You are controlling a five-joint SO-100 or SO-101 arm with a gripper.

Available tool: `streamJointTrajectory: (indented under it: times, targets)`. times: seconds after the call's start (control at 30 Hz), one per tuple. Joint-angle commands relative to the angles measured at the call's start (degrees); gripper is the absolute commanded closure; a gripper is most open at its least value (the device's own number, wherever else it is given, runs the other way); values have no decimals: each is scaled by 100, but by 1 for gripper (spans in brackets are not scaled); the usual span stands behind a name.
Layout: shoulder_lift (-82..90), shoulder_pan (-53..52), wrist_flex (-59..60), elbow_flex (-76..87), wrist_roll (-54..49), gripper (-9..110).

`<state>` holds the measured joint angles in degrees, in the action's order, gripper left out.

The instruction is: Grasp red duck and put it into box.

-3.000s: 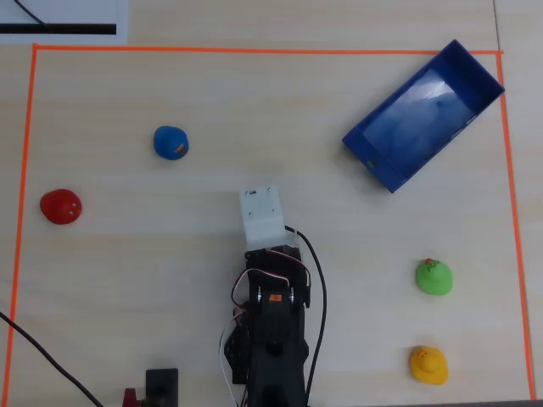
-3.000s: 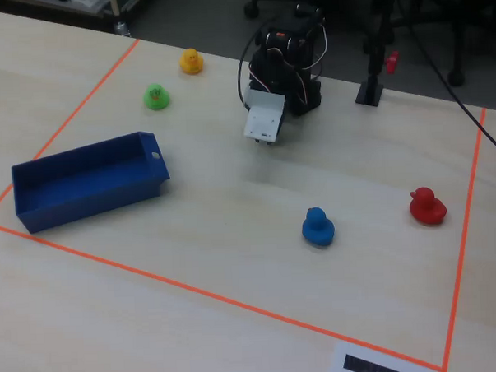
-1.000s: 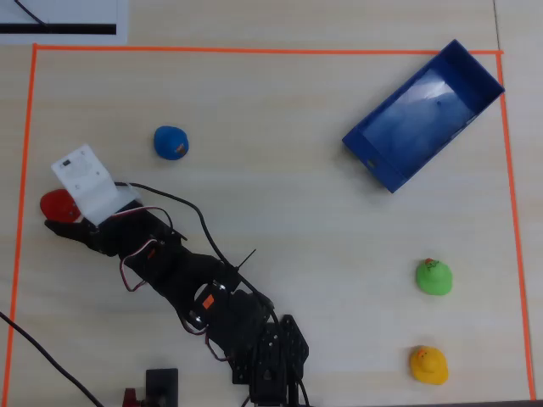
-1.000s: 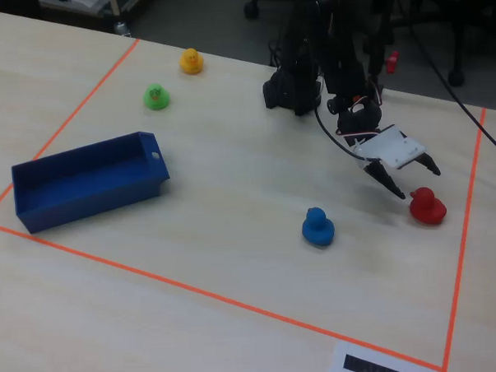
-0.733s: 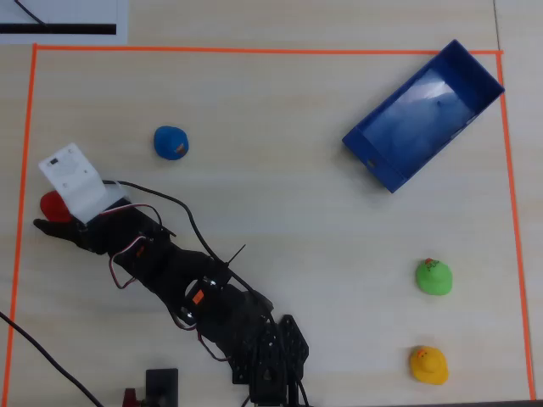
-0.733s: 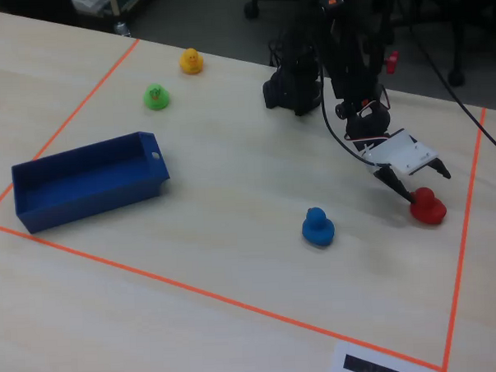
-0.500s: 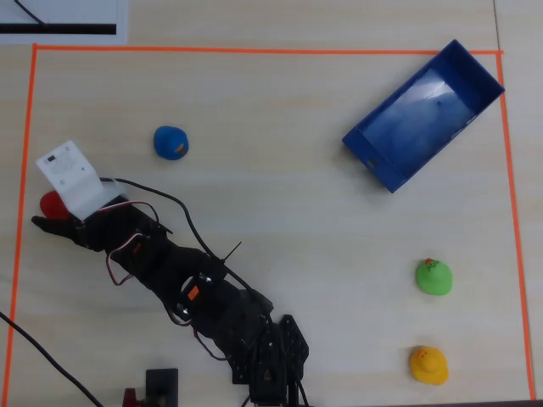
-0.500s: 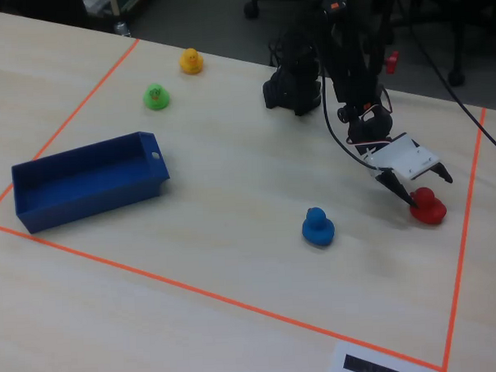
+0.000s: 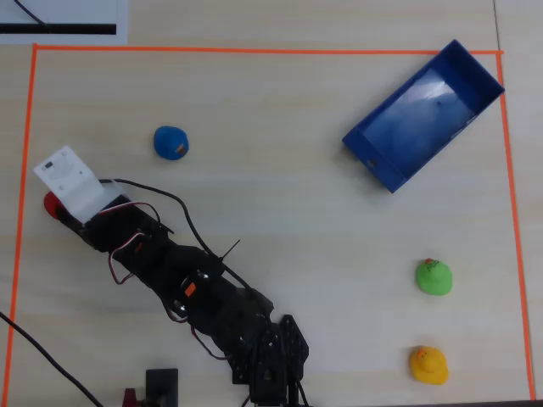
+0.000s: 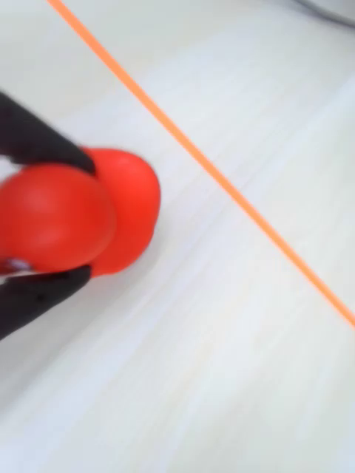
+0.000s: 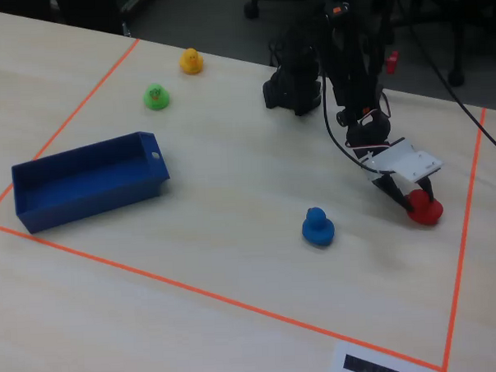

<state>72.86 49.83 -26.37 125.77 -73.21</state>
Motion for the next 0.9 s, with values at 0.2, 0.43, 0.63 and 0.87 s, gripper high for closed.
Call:
streamJointTrajectory:
  times: [0.2,0.43,0.63,0.87]
  targets:
    - [387,-114,79,9,-211,101]
    - [2707,-1169,2048,-193,237,101]
    - [3964,-3173,5247,-2145,721,101]
    - [4113,-5581,7233,-3744,712,101]
